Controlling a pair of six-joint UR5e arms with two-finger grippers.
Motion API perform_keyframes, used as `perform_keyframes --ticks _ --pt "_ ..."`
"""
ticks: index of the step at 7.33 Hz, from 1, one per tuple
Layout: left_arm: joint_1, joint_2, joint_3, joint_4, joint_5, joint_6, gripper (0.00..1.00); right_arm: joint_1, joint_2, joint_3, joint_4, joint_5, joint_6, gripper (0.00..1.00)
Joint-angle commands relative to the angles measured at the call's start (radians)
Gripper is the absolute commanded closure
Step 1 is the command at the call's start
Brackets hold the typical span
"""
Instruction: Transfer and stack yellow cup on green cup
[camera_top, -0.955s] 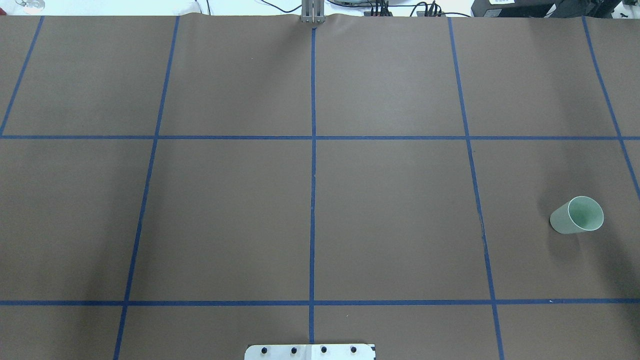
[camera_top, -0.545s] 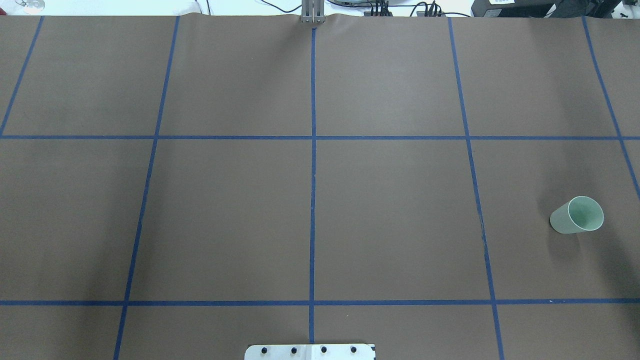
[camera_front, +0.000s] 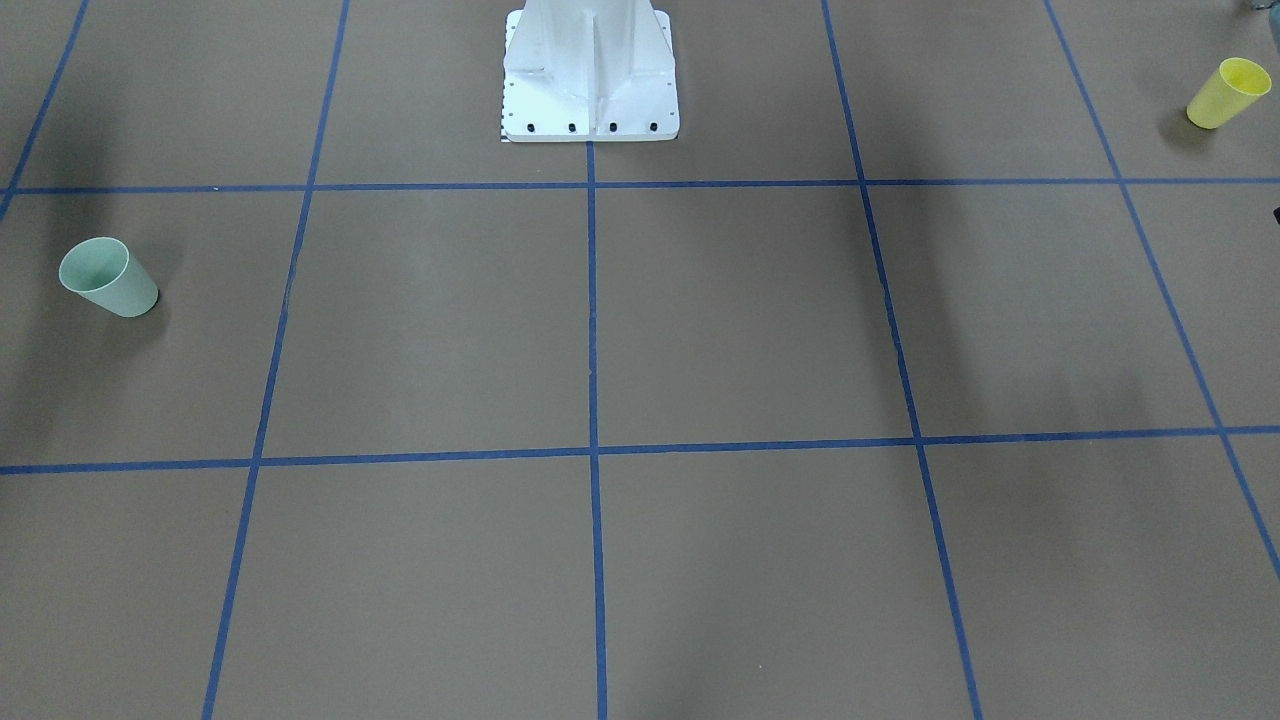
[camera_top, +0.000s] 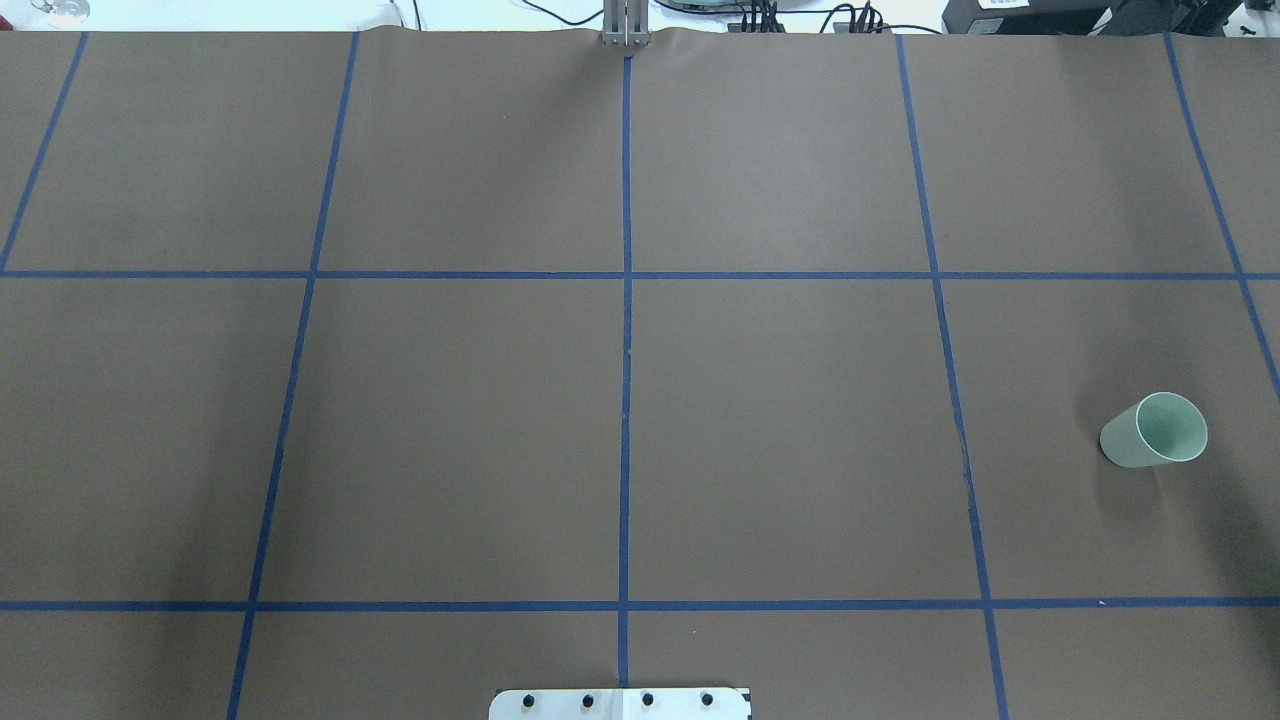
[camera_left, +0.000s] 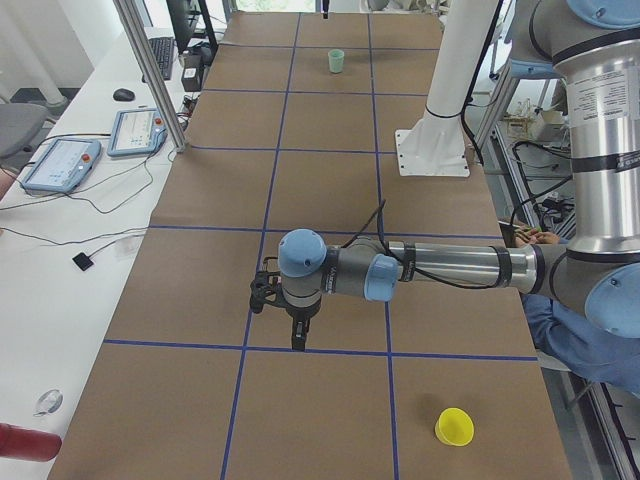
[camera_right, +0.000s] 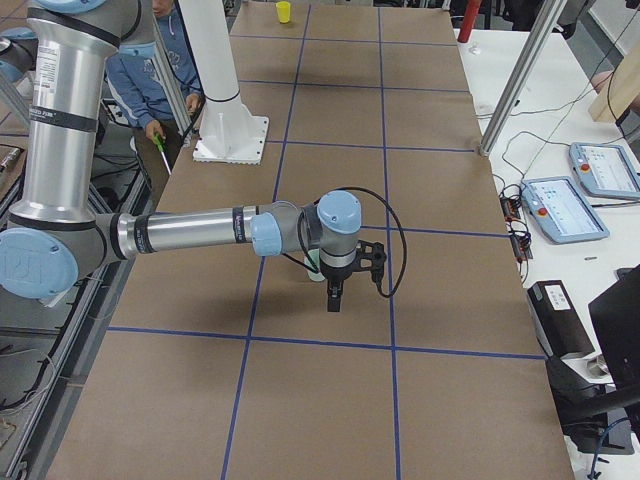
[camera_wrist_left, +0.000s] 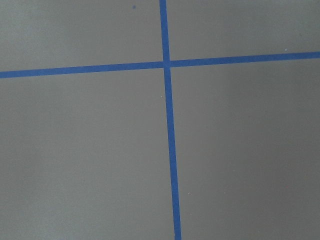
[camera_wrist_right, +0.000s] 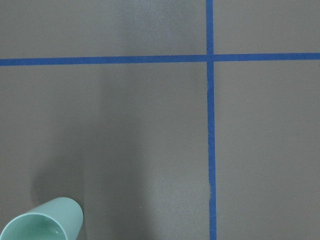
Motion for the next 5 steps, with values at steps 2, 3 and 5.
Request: perform_keyframes --ticks 2,3,5 --pt "0.001 0.007 0.027 -0.005 -0.011 -0.004 0.0 -0.002 0.014 -0.007 0.001 -0.006 0.001 0.0" --pt "0.001 0.005 0.013 -0.009 -0.011 -0.005 0.0 0.0 0.011 -0.014 0.0 -0.017 0.0 0.0" --pt "0.001 0.008 0.014 -0.048 -0.009 -0.01 0.0 -0.002 0.017 -0.03 0.009 -0.017 -0.003 0.0"
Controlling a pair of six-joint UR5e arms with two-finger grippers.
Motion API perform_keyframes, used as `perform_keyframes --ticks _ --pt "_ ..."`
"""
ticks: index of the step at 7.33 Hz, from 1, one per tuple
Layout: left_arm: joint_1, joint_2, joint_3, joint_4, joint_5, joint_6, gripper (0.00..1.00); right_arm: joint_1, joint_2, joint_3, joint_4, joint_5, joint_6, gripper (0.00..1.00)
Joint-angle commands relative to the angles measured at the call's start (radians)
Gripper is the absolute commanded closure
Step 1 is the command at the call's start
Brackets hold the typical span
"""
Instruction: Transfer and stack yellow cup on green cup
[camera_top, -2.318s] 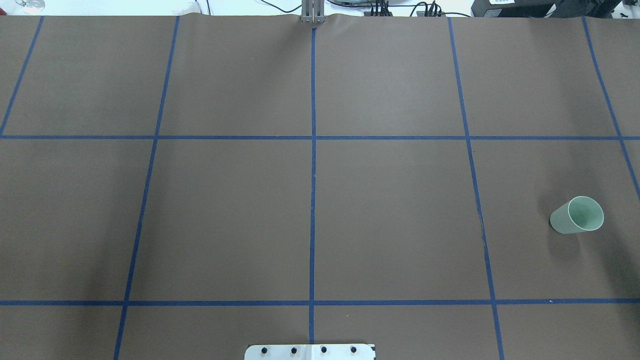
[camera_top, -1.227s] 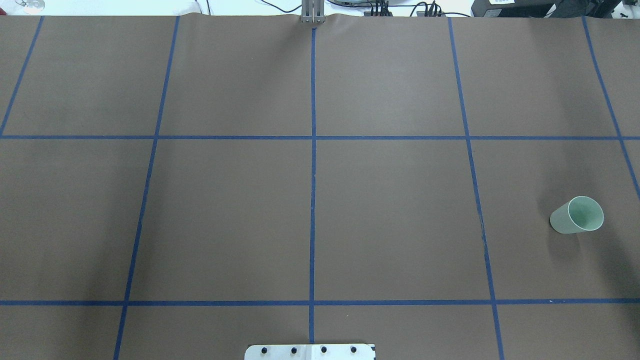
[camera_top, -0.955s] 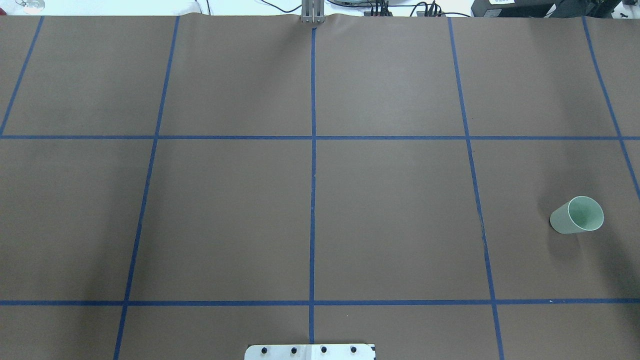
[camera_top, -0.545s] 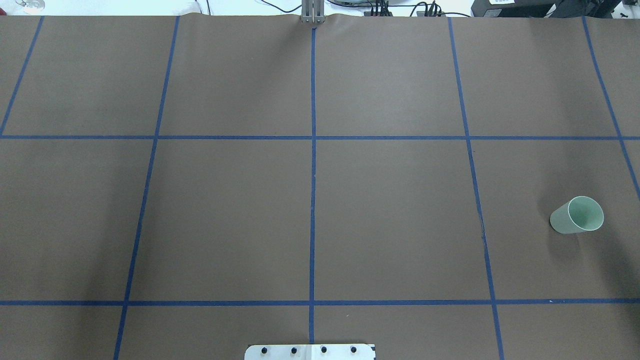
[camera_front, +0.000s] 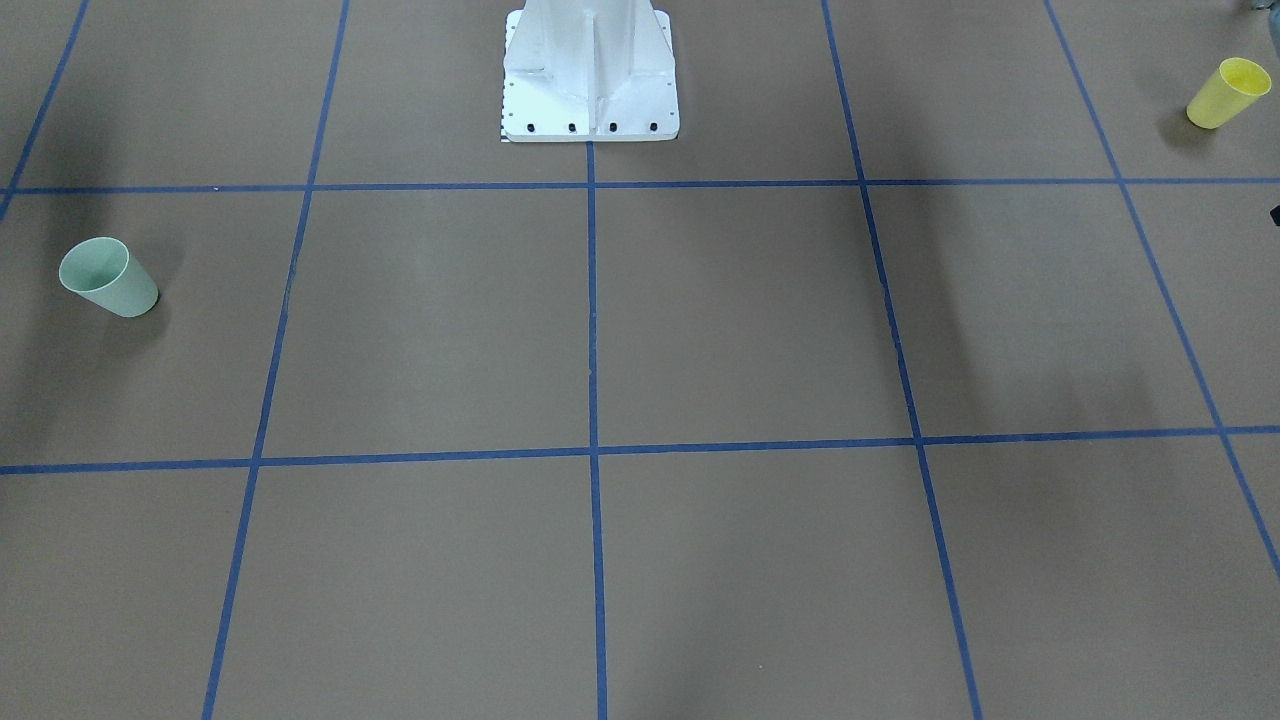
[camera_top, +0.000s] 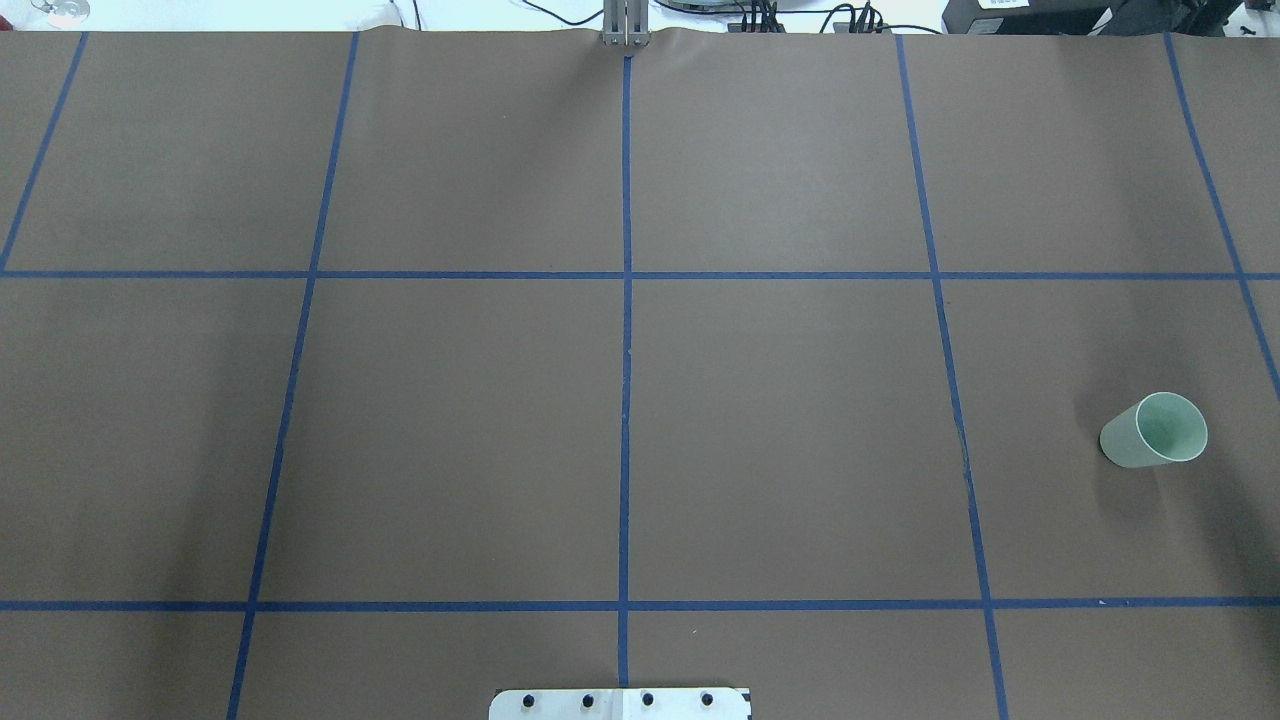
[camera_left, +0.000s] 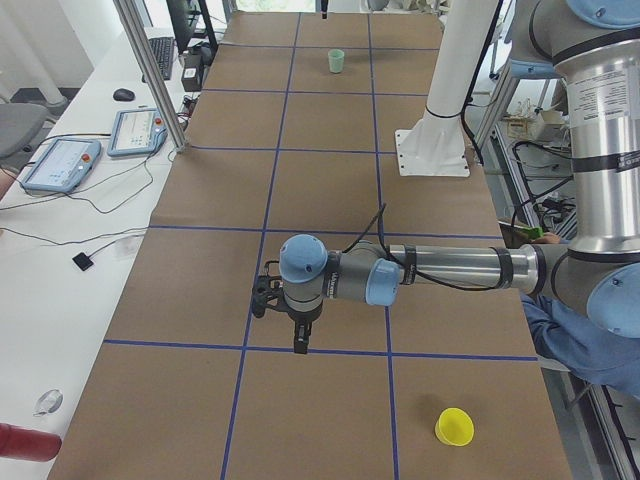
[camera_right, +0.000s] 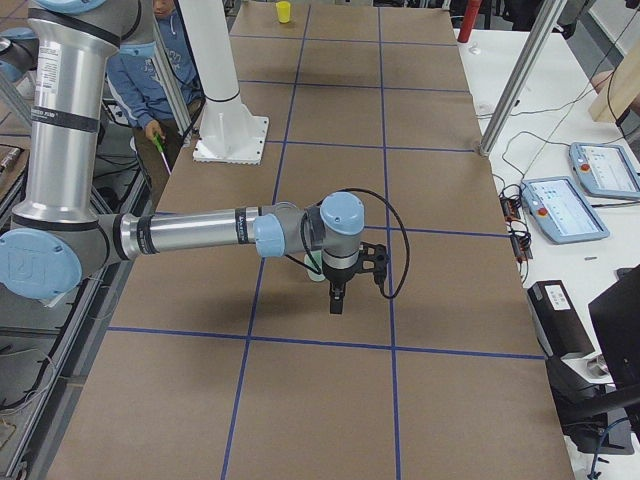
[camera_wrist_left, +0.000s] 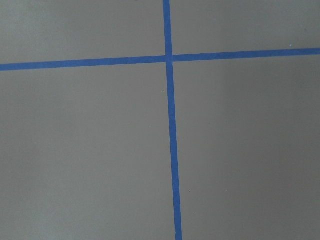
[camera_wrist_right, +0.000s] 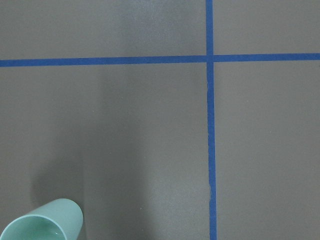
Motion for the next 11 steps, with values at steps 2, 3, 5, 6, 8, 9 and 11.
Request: perform_keyframes --ticks 2,3,5,6,8,9,11 --pt "0.0 0.002 -0.001 -0.016 -0.002 -0.005 0.0 0.0 0.004 -0.019 0.032 0.003 0.006 0.0" --pt "0.002 0.002 0.003 -0.014 -0.002 -0.005 0.0 0.0 0.002 -0.014 0.033 0.006 0.003 0.0" --pt "0.0 0.002 0.006 -0.016 -0.106 -0.007 0.0 -0.002 0.002 -0.045 0.094 0.009 0.0 0.0" --pt "0.002 0.002 0.014 -0.016 -0.129 -0.007 0.0 -0.002 -0.005 -0.045 0.12 0.012 0.003 0.0" --pt "0.003 0.04 -0.024 -0.016 -0.125 -0.007 0.0 -0.002 -0.004 -0.071 0.122 0.009 0.006 0.0" --pt "0.003 0.046 -0.029 -0.016 -0.126 -0.008 0.0 -0.002 -0.004 -0.083 0.121 0.011 0.006 0.0" --pt "0.003 0.064 -0.053 -0.02 -0.129 -0.007 0.0 -0.002 0.002 -0.073 0.122 0.047 0.008 0.0"
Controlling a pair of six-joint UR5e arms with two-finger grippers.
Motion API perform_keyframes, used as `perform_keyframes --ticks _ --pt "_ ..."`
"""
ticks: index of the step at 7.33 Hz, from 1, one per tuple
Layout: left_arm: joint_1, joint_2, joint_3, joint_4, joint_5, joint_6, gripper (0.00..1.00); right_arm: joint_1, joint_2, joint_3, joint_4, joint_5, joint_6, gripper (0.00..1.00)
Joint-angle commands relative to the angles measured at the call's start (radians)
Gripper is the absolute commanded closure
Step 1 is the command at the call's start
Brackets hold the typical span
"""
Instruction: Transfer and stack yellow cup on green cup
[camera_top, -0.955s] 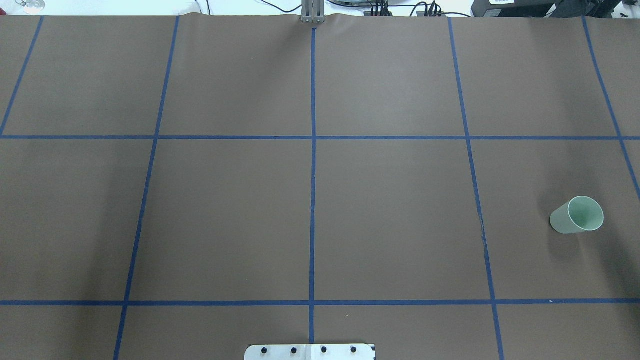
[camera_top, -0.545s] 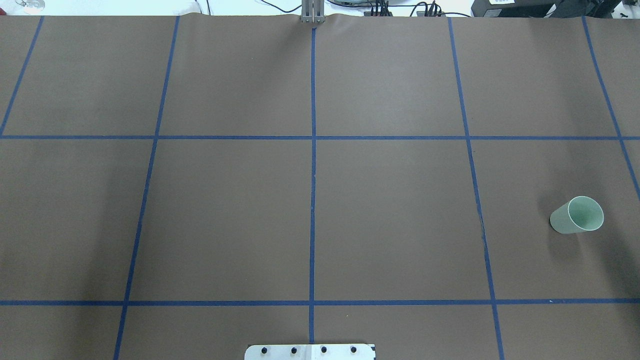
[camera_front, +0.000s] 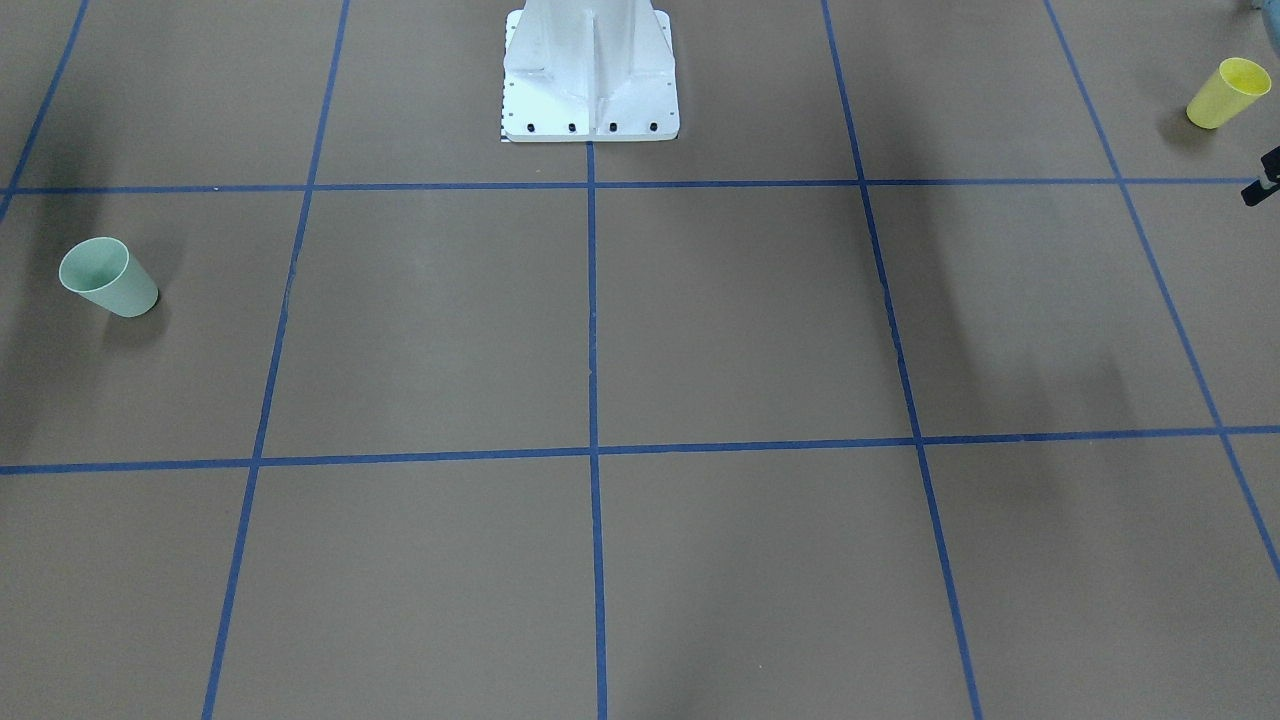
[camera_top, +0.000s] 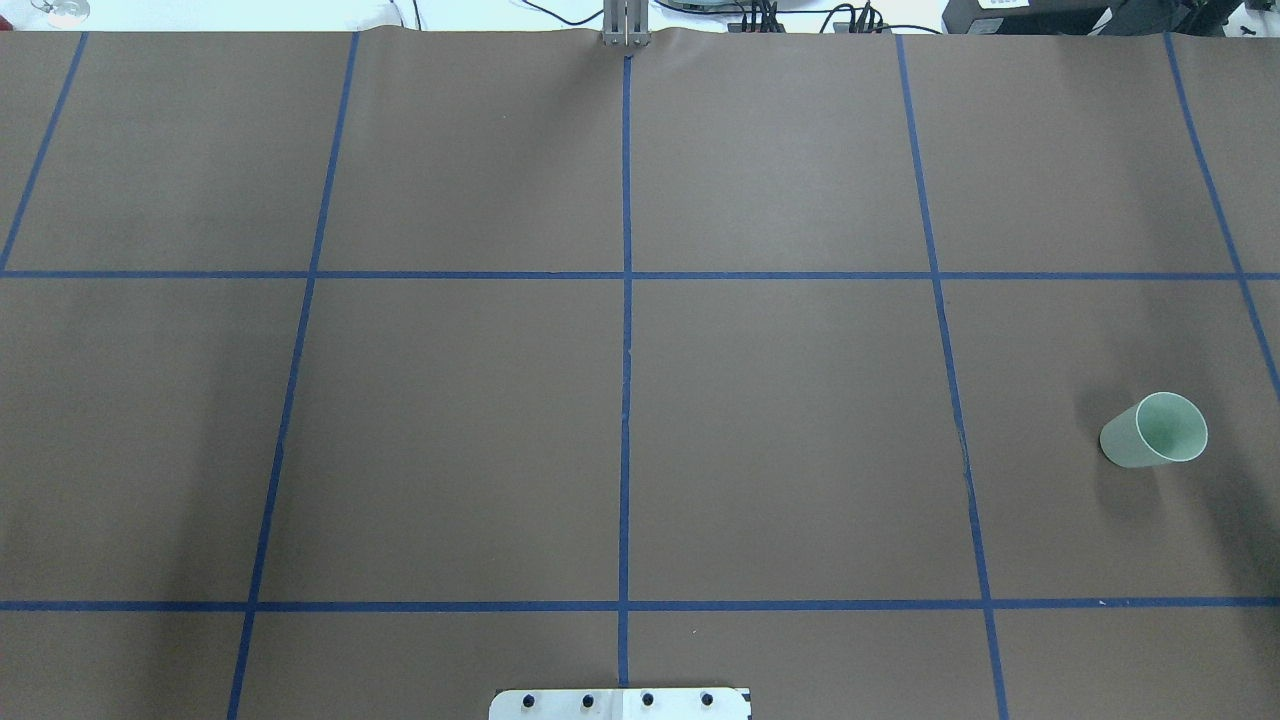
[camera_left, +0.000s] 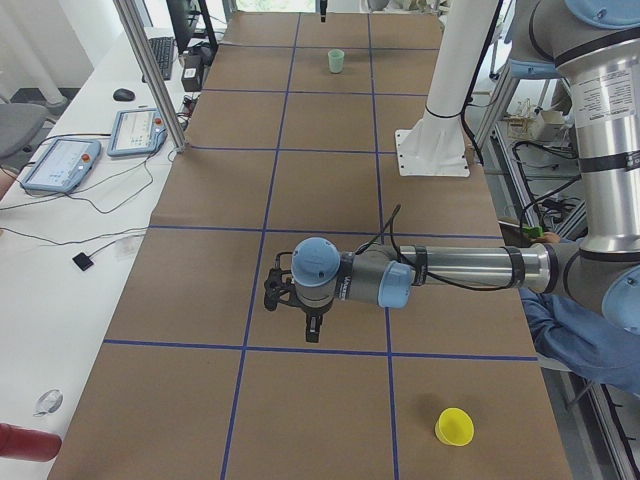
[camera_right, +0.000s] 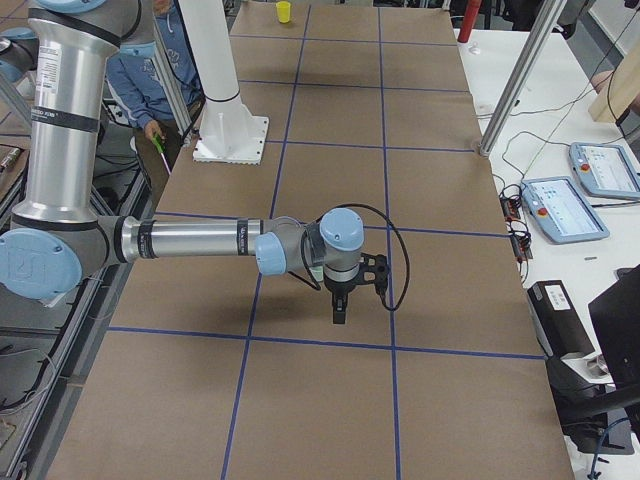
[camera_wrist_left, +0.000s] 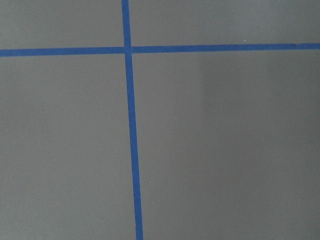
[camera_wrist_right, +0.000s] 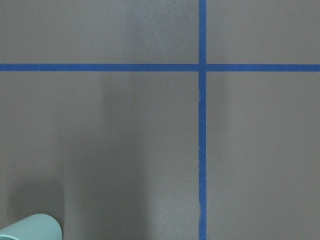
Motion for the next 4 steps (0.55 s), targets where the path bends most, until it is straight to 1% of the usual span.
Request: perform_keyframes --ticks 1,2,3,4 --pt "0.002 0.01 -0.012 -0.001 -0.002 0.0 0.0 0.0 0.004 0.003 0.001 0.02 0.002 0.0" --pt "0.002 0.01 -0.017 -0.001 -0.003 -0.031 0.0 -0.002 0.004 0.004 0.001 0.018 0.002 0.0" --pt "0.003 0.002 -0.035 -0.011 0.007 -0.132 0.0 -0.002 0.004 0.004 0.002 0.017 0.0 0.0" --pt "0.029 -0.003 -0.052 -0.018 0.01 -0.283 0.0 0.0 0.004 0.006 0.001 0.017 0.01 0.0"
